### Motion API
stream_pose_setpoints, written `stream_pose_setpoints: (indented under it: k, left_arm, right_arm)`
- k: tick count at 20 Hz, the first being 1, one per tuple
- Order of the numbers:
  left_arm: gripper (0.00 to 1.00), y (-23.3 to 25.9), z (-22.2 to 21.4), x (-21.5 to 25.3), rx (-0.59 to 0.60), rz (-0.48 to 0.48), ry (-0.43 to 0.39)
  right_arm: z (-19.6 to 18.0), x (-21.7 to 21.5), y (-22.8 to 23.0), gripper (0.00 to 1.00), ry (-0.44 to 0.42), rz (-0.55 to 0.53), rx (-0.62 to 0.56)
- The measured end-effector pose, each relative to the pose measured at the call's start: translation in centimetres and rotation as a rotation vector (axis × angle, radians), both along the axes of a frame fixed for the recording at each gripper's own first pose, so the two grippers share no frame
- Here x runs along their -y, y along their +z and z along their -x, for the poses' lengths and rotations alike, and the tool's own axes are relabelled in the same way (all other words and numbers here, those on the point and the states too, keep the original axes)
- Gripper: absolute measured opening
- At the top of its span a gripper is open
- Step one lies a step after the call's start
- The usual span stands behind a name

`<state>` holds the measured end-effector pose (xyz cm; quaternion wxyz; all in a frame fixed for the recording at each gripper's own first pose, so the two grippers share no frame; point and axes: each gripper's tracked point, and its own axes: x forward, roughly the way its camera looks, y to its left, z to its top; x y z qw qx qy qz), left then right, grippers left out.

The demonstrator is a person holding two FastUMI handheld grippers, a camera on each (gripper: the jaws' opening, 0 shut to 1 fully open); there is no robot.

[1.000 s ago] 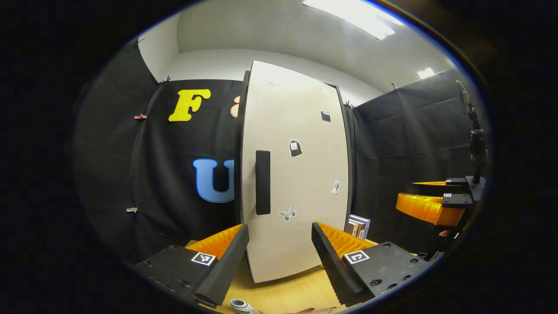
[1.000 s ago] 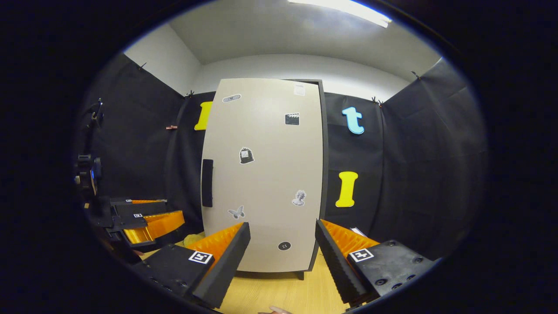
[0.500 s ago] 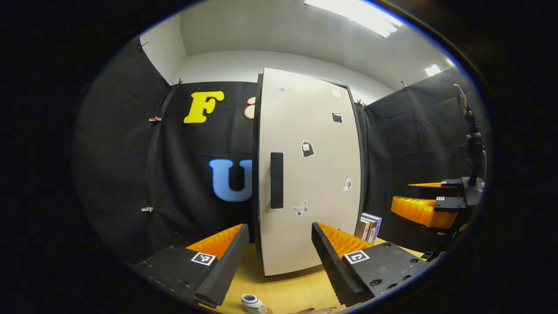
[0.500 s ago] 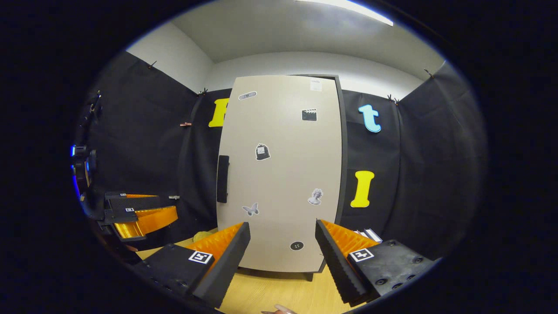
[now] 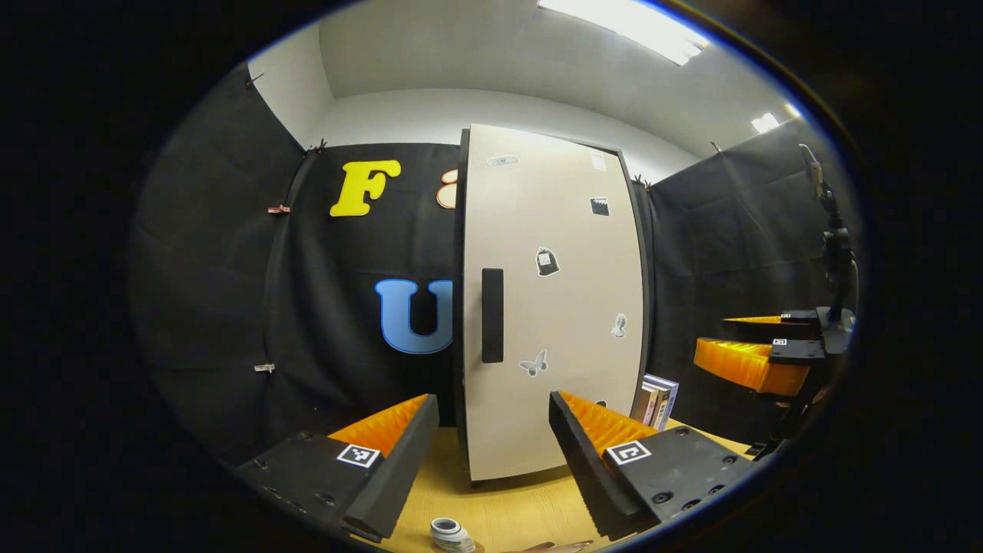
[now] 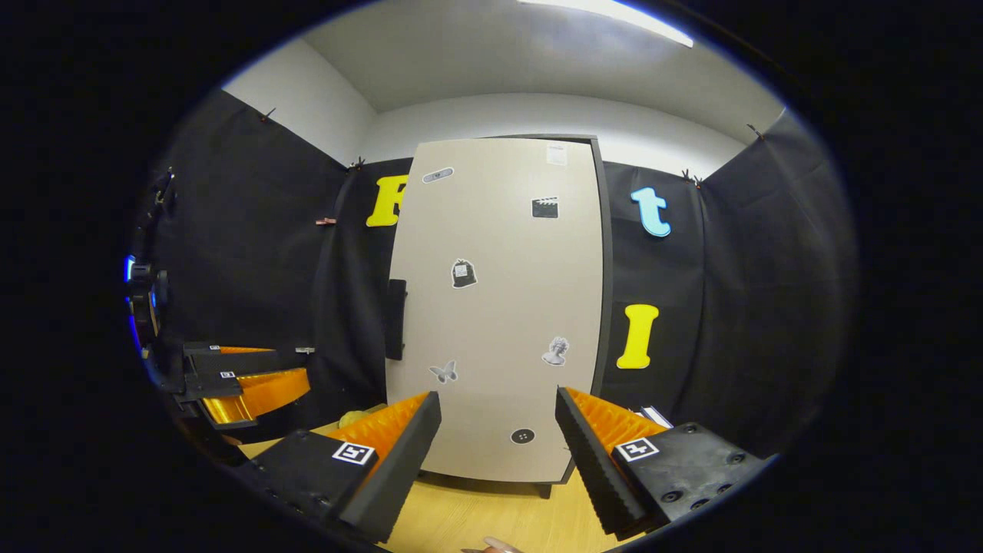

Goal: Open the cabinet door with the right hand, grasp the bottle in the cabinet with the left hand and place it on the coaster, then close the cabinet door with the right hand.

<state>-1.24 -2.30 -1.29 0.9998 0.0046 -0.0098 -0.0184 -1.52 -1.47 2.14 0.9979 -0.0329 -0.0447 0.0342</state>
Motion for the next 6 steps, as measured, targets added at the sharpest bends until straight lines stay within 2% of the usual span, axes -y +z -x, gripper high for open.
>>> stream_pose_setpoints:
  k: [6]
  left_arm:
    - [0.91,-0.2,-1.1,0.5,-0.006,0.018,-0.029]
  right_arm:
    - [0.5,0.1,0.8,0.98,-0.017,0.023,0.03]
